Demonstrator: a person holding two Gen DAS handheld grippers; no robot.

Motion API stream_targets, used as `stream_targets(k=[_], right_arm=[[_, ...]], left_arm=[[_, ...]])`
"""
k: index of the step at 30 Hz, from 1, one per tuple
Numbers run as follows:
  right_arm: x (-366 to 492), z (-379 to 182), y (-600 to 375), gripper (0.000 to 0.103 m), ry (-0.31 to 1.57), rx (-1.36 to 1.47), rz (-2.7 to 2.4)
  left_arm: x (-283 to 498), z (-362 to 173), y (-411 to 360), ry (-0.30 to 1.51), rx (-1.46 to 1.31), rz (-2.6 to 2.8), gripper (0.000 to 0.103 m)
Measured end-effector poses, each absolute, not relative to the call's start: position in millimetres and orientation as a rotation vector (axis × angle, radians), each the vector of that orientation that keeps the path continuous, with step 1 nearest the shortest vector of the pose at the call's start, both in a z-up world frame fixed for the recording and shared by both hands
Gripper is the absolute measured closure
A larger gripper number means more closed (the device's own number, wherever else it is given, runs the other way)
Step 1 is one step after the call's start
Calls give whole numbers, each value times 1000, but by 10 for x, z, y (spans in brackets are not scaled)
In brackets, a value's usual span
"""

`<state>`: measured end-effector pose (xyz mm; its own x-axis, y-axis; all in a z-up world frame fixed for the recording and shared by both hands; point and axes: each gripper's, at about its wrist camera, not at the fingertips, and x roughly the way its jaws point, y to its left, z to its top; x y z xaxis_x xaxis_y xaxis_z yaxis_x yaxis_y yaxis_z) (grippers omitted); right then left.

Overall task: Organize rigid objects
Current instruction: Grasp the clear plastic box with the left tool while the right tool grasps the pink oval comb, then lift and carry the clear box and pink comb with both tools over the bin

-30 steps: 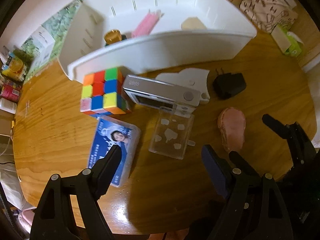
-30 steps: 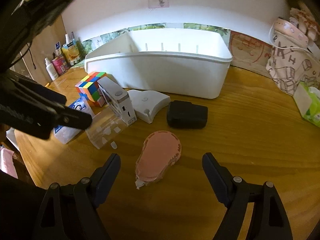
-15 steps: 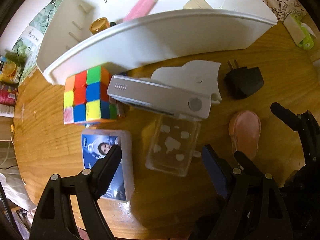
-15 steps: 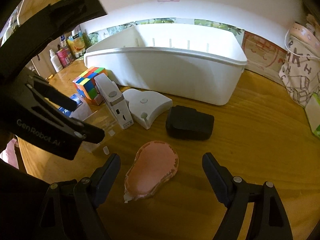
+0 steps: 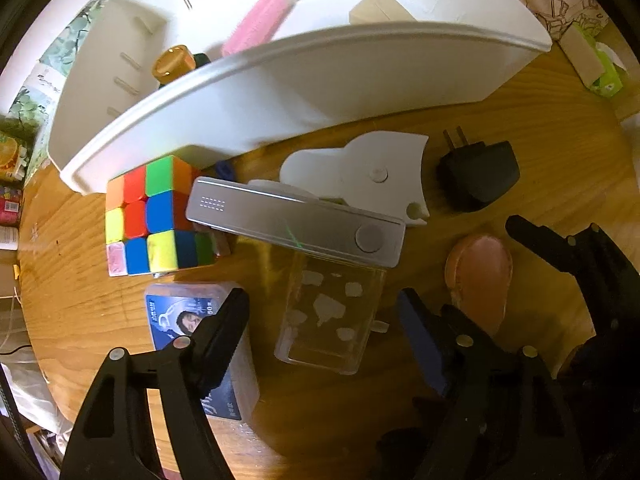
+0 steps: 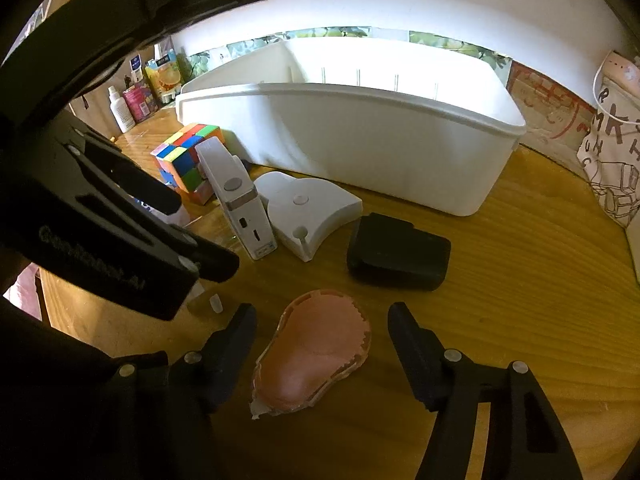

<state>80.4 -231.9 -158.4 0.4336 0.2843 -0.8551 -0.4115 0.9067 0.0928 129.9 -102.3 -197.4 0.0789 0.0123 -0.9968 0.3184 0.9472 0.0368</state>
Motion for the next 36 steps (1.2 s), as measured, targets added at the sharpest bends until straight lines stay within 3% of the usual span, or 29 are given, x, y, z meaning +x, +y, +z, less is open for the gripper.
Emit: stream_targets(k=[9, 13, 36], right_arm=[[828, -1614, -2304, 43, 1054, -135, 447], [837, -1634, -2294, 50, 1066, -143, 439], [765, -1568, -2257, 52, 1081, -115, 412]], left_arm=[[1368, -2112, -1109, 1539, 252, -248, 45], [1384, -2155, -1222, 1553, 249, -246, 45], [1332, -2119, -898, 1541, 199, -277, 47]])
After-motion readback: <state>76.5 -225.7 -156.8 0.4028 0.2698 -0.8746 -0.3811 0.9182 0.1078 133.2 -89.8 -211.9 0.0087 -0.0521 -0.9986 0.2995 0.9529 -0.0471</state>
